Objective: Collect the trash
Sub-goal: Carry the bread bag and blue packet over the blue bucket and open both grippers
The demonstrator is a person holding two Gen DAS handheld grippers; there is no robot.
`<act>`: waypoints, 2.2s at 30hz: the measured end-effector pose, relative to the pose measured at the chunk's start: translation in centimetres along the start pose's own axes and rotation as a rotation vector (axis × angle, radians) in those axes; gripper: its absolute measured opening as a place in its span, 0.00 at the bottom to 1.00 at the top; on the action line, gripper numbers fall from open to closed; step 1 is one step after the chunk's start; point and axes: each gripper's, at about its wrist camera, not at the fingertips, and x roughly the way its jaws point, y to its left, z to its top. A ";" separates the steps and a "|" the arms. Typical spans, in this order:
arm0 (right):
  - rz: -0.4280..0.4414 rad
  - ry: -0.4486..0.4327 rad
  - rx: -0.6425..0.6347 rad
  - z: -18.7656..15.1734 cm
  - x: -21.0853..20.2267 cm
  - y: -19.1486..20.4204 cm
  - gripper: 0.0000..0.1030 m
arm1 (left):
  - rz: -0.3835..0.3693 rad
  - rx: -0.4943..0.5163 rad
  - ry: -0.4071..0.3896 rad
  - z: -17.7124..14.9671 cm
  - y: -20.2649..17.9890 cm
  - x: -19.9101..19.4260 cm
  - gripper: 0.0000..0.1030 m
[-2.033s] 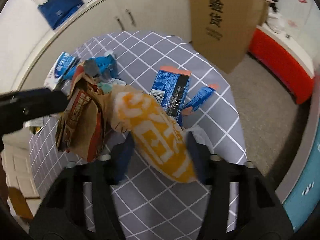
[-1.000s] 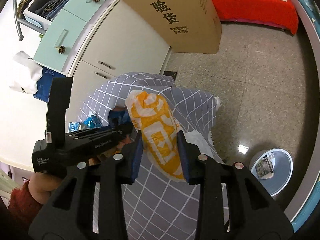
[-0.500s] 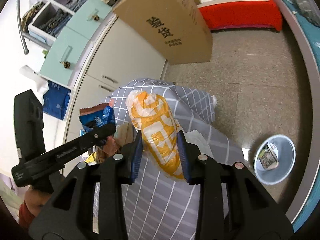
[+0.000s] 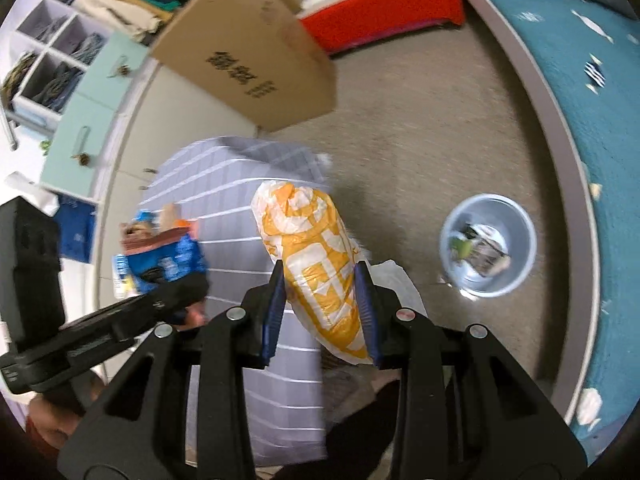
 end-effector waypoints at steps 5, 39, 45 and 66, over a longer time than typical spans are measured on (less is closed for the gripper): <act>-0.083 0.045 -0.005 1.6 1.5 -7.0 0.34 | -0.002 -0.018 0.036 0.4 -3.9 5.1 0.06; -0.232 0.049 0.114 0.4 6.2 -27.0 0.62 | 0.051 0.095 0.365 -1.7 -14.3 33.6 0.07; -0.256 0.000 0.161 -0.8 8.6 -30.8 0.62 | 0.050 0.127 0.376 -2.0 -14.5 39.2 0.09; -0.232 -0.046 0.191 -1.0 -0.5 -26.5 0.63 | 0.071 0.066 0.242 -1.0 -15.5 26.9 0.66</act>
